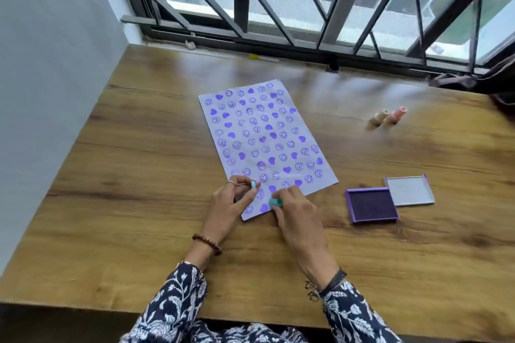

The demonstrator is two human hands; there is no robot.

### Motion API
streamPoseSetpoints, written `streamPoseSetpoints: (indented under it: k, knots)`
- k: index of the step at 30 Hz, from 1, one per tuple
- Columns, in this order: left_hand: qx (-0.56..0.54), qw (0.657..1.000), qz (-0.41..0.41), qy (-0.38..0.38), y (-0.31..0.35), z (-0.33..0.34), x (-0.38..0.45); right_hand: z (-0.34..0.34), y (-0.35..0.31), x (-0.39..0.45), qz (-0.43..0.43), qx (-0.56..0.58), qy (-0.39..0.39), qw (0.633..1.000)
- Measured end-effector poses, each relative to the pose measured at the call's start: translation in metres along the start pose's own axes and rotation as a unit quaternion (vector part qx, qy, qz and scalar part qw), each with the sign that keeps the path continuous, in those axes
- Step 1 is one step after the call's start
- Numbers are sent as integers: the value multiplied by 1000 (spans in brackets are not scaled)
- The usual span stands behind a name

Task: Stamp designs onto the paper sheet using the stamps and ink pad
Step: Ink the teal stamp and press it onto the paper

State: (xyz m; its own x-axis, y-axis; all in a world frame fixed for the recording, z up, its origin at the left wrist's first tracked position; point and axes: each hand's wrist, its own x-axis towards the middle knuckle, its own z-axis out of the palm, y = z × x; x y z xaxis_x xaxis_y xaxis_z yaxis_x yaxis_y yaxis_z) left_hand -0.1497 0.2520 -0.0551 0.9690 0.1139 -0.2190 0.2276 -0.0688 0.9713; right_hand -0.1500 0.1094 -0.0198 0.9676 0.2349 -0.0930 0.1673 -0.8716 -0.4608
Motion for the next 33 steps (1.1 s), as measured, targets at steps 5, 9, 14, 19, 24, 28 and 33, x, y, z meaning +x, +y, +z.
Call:
streamPoseSetpoints:
  k: [5,9,14,19,24,28,33]
  knots:
    - [9,1000,8,-3,-2,-2,2,-6,-4,17,7,-42,-59,997]
    - [0,1000,7,-11,-4,-2,2,-7,-6,25,-17,-64,-77,995]
    - [-29,999,-9,-25,-3,-6,4,-19,2,45,27,13,-124,992]
    - [-43,998,-24,-35,-1,-10,4,-39,23,43,174,334,-132,917]
    - [-16,1000,0,2,8,-12,-1,-59,31,18,213,564,-81,794]
    - [-129,991,-5,-45,27,0,-8,-69,28,0,158,596,-69,784]
    - [-164,983,-14,-87,42,25,-14,-80,29,-10,97,537,-32,837]
